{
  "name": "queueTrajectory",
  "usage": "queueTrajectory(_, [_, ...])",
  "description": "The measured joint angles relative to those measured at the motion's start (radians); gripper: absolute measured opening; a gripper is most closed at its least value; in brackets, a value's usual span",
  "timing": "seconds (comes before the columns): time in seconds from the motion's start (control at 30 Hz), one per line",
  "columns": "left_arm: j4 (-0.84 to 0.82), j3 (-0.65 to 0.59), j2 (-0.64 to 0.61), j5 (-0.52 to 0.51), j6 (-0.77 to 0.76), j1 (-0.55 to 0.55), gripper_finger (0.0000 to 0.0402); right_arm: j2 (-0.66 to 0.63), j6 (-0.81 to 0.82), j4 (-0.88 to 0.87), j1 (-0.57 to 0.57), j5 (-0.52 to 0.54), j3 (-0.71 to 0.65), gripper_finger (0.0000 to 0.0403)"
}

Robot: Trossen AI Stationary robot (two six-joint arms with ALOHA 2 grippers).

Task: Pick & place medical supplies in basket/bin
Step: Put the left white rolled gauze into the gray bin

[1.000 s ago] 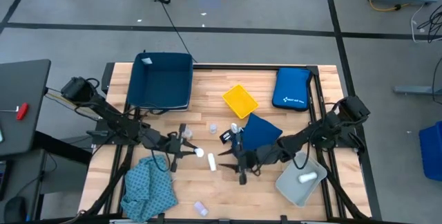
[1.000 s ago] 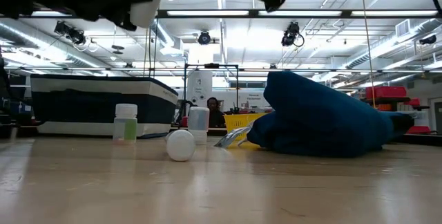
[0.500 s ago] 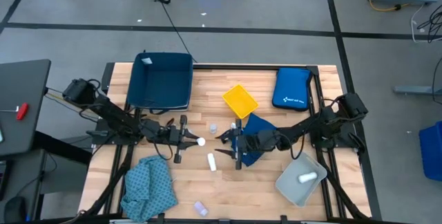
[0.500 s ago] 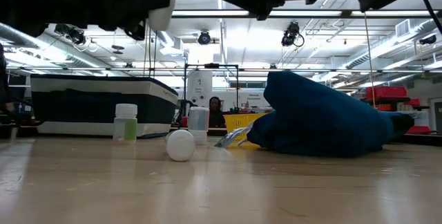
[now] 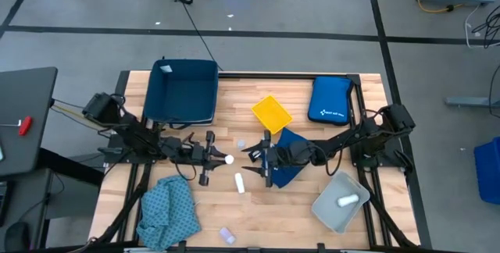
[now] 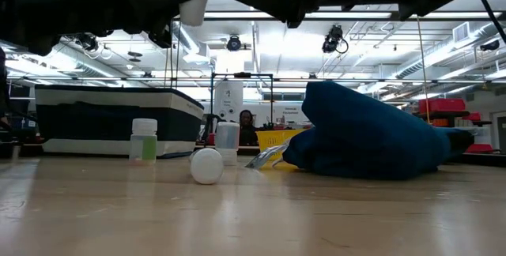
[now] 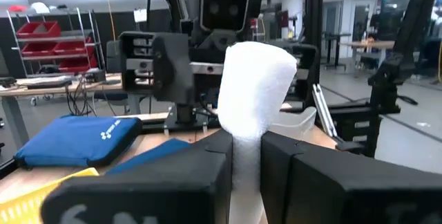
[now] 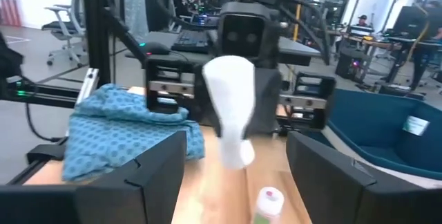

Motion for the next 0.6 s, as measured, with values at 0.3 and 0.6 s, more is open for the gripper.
queueTrajectory(0.3, [0.043,0.000,0.055,0.007,-0.012,0.007,0.0041,0.000,0.000,0.007,-0.009,-0.004,0.000,0.0258])
queueTrajectory(0.6, [0.029,0.029,0.055,0.053,-0.045,0.046,0.0041,0.000,0.004,0.052,-0.009,-0.019,0.001,0.0258])
